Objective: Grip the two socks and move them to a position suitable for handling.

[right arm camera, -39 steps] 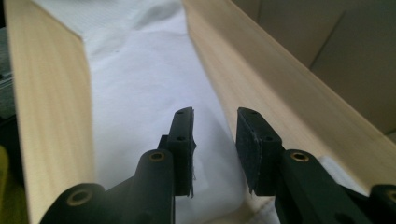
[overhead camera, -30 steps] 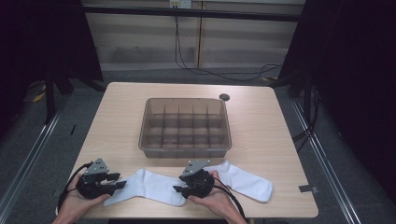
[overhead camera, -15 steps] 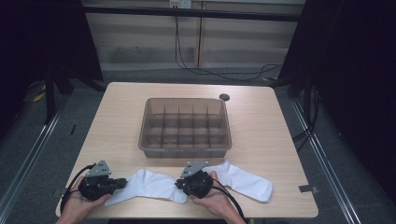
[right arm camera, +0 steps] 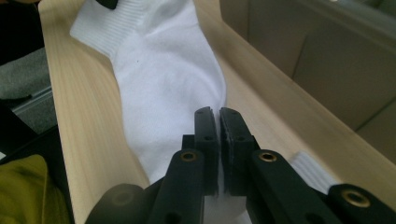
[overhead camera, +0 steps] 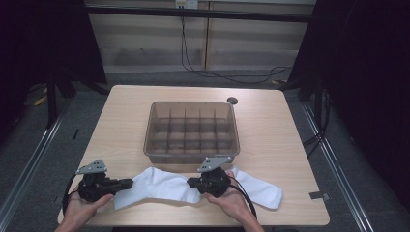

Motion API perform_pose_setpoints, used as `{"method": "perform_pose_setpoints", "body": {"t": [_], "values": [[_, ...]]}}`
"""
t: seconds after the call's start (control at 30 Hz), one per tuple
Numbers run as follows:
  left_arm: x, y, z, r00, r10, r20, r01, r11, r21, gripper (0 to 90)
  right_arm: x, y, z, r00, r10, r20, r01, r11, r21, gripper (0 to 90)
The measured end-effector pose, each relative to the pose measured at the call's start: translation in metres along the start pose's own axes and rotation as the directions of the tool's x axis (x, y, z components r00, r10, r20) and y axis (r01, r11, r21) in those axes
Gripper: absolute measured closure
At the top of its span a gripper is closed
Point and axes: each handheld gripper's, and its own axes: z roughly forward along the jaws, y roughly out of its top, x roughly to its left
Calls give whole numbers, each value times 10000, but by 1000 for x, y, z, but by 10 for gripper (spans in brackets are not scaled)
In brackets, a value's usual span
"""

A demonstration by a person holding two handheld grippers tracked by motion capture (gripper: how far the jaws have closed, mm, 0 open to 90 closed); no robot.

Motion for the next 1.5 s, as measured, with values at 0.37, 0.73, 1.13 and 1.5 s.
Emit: {"method": "perform_pose_setpoints", "body": {"t": [0.37, 0.73, 1.13, 1.5], "values": [[-15, 27, 14, 9990, 111, 439, -107, 9999, -110, 861, -15, -3, -30, 9979, 566, 329, -555, 9978, -357, 869], [-25, 43, 36, 9965, 152, 823, -166, 9997, 165, 861, -26, -15, -57, 9928, 964, 710, -919, 9938, -632, 868], [-41, 56, 66, 9940, 271, 1063, -324, 9983, 481, 861, -38, -30, -85, 9842, 1276, 1224, -1196, 9903, -706, 868], [-50, 66, 92, 9908, 267, 1327, -357, 9972, 659, 861, -50, -51, -98, 9705, 1732, 1675, -1641, 9842, -668, 868]]}}
